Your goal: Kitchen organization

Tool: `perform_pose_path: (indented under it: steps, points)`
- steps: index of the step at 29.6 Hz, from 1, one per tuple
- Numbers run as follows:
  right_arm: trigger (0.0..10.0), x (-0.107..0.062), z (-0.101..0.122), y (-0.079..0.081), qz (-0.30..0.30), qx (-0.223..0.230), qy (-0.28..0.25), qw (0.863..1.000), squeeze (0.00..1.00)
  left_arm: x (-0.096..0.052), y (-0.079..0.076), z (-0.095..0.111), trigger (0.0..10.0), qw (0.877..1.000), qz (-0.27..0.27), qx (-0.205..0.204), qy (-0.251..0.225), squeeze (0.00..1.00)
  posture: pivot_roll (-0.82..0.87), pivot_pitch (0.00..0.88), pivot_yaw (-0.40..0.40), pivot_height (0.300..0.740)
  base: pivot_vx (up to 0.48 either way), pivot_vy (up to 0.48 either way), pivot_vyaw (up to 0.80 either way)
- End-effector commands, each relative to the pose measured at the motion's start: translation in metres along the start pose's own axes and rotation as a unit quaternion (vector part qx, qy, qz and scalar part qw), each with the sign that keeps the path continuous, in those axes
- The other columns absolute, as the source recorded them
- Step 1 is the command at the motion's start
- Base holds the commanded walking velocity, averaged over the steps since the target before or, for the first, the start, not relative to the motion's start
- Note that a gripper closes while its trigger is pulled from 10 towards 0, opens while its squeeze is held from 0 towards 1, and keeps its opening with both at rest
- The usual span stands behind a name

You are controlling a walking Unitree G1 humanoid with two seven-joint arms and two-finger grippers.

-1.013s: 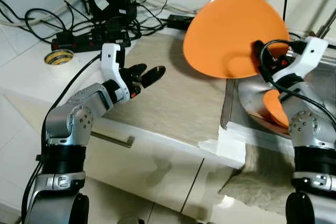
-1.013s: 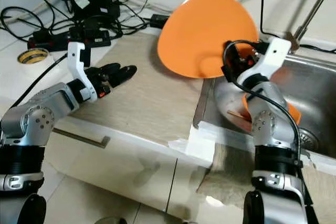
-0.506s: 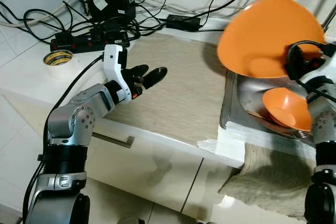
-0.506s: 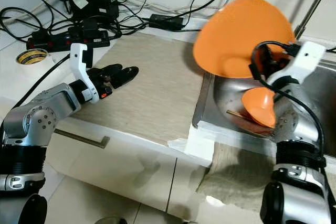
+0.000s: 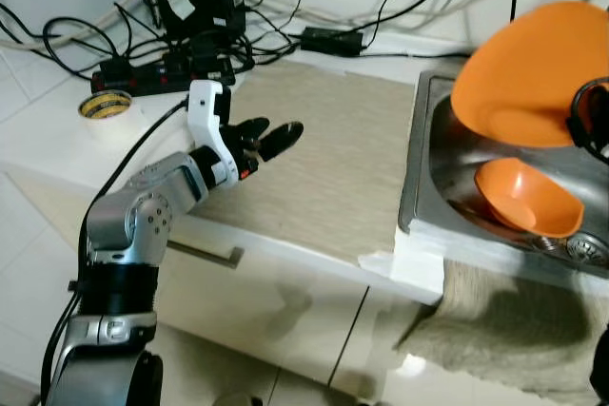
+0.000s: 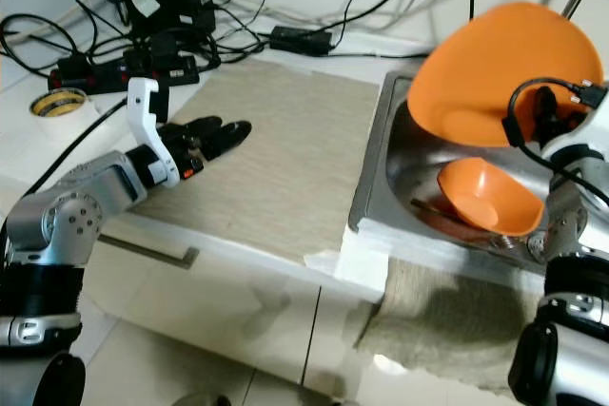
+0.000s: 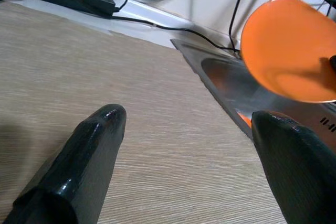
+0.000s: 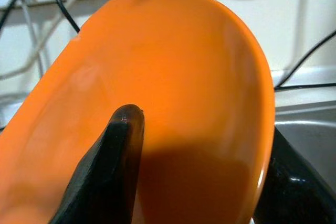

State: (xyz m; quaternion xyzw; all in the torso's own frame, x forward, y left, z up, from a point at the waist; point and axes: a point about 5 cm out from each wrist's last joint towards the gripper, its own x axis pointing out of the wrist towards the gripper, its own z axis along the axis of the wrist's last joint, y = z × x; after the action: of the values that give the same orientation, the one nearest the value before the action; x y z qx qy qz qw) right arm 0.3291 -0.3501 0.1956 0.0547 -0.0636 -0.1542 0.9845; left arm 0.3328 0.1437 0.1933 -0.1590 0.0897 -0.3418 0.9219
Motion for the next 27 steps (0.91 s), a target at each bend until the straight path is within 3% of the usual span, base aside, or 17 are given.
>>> perform_pose_path:
  steps: [1, 10, 17, 18, 20, 21, 23, 27]
  points:
    - [0.0, 0.001, 0.011, -0.003, -0.001, -0.012, -0.024, 1.000, 0.00, 0.000, 0.000, -0.002, 10.0, 1.000, -0.001, 0.001, 0.008, 0.00, -0.03, 0.000, 0.008, 0.740, 0.000, 0.000, 0.00]
    - [0.0, -0.007, -0.020, -0.008, 0.008, -0.073, 0.033, 0.997, 0.00, 0.000, 0.000, -0.003, 10.0, 1.000, -0.002, 0.000, 0.011, 0.00, -0.03, 0.000, 0.010, 0.740, 0.000, 0.000, 0.00]
    - [0.0, -0.011, -0.043, 0.004, 0.054, -0.139, 0.080, 0.986, 0.00, 0.000, -0.001, -0.003, 10.0, 1.000, -0.002, -0.001, 0.012, 0.00, -0.03, 0.000, 0.009, 0.740, 0.000, 0.000, 0.00]
    - [0.0, -0.013, -0.052, 0.010, 0.077, -0.164, 0.097, 0.979, 0.21, 0.000, -0.001, -0.004, 10.0, 1.000, -0.002, -0.001, 0.012, 0.00, -0.03, 0.000, 0.008, 0.740, 0.000, 0.000, 0.00]
    - [0.0, -0.014, -0.054, 0.012, 0.083, -0.168, 0.102, 0.977, 0.21, 0.000, -0.001, -0.004, 10.0, 1.000, -0.001, -0.001, 0.012, 0.00, -0.03, 0.000, 0.008, 0.740, 0.000, 0.000, 0.00]
    - [0.0, -0.015, -0.058, 0.014, 0.088, -0.174, 0.109, 0.975, 0.83, 0.000, -0.001, -0.004, 10.0, 1.000, -0.001, -0.001, 0.012, 0.00, -0.03, 0.000, 0.007, 0.740, 0.000, 0.000, 0.00]
    - [0.0, -0.017, -0.065, 0.016, 0.095, -0.184, 0.124, 0.970, 1.00, 0.000, -0.001, -0.004, 10.0, 1.000, -0.001, -0.001, 0.012, 0.00, -0.03, 0.000, 0.005, 0.740, 0.000, 0.000, 0.00]
    - [0.0, -0.025, -0.083, 0.017, 0.109, -0.190, 0.160, 0.963, 1.00, 0.000, -0.001, -0.004, 10.0, 1.000, 0.000, -0.001, 0.012, 0.00, -0.02, 0.000, 0.003, 0.740, 0.000, 0.000, 0.00]
